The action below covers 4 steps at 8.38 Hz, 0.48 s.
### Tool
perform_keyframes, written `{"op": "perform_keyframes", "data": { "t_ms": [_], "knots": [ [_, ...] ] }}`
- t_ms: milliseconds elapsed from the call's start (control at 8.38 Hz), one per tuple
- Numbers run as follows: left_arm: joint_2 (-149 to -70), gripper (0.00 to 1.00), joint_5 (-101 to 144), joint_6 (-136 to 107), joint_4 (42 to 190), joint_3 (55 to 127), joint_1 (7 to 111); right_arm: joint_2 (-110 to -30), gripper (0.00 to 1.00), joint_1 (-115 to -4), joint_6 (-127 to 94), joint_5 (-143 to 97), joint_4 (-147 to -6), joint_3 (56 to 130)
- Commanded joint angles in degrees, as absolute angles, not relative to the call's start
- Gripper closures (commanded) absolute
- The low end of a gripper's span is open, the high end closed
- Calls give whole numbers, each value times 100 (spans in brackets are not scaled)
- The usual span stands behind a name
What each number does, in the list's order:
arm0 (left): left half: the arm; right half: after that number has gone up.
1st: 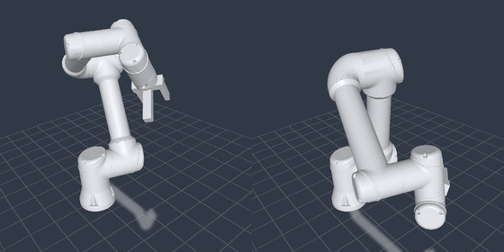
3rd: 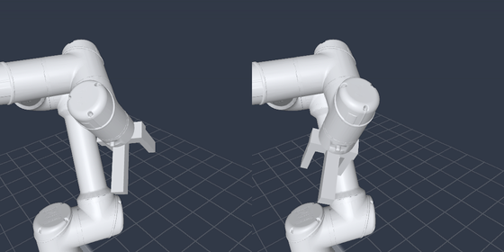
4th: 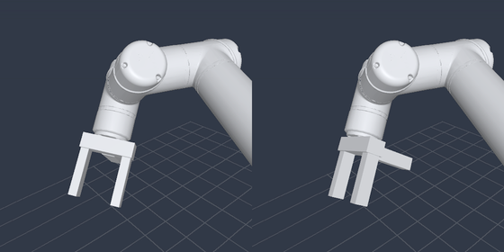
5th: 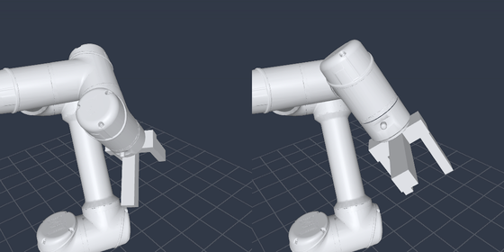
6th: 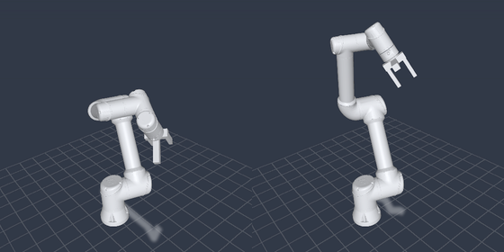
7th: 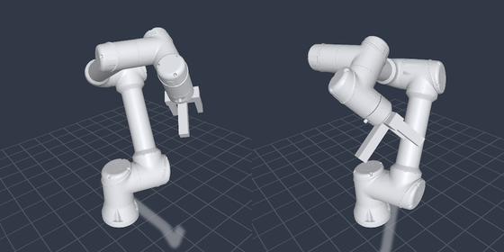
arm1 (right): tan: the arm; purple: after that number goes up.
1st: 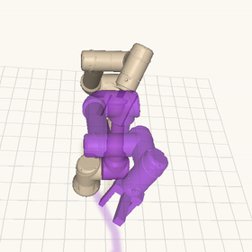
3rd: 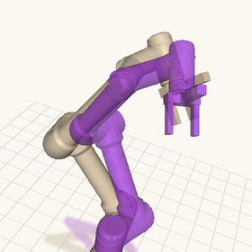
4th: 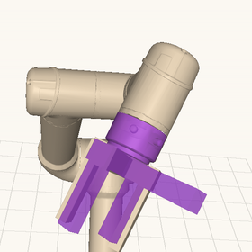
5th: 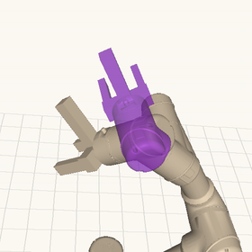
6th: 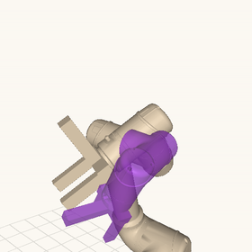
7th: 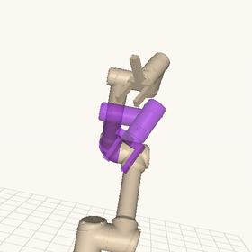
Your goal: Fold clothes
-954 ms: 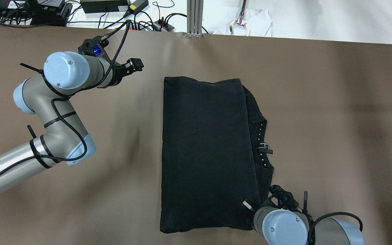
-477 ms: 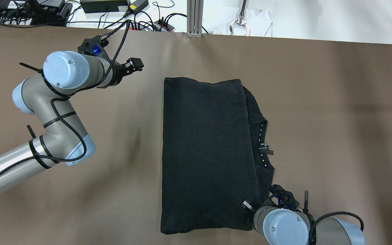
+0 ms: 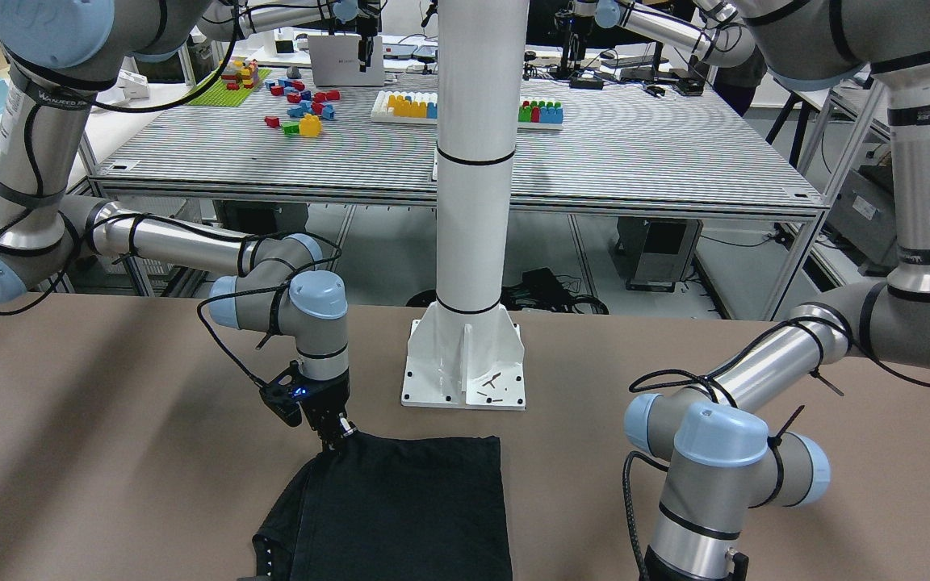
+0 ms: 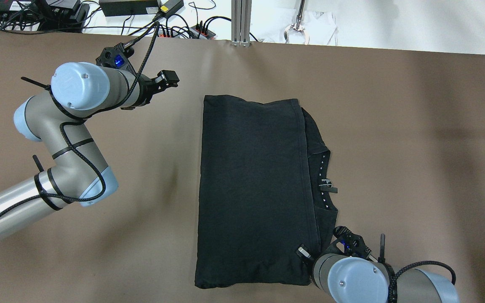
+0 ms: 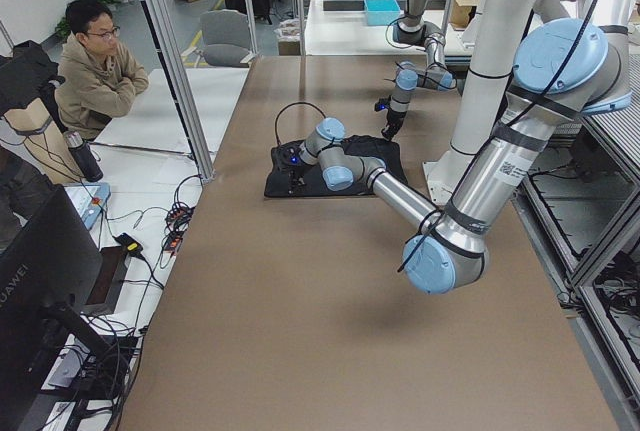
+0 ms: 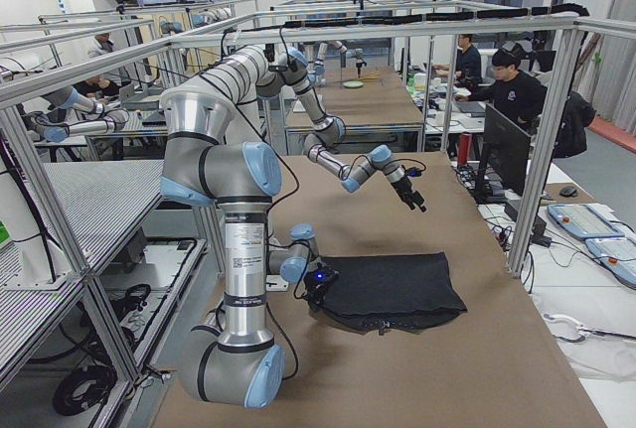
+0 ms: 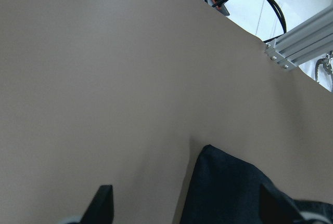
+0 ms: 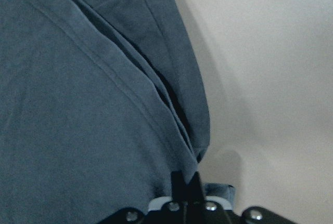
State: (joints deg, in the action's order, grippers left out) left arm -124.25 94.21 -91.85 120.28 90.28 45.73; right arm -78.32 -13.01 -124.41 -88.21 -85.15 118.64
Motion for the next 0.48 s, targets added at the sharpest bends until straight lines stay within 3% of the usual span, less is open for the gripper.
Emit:
{"op": "perform_keyframes", "data": {
  "t_ms": [0, 358],
  "knots": [
    [-12149, 0, 9545, -9954, 12032, 9559, 4126, -7866, 100, -1292, -12454, -8981, -8534, 11997],
    [-11235, 0, 8934, -11203, 11997, 10782, 2748, -7945, 100, -1283, -12568, -9307, -8517, 12059]
  ]
}}
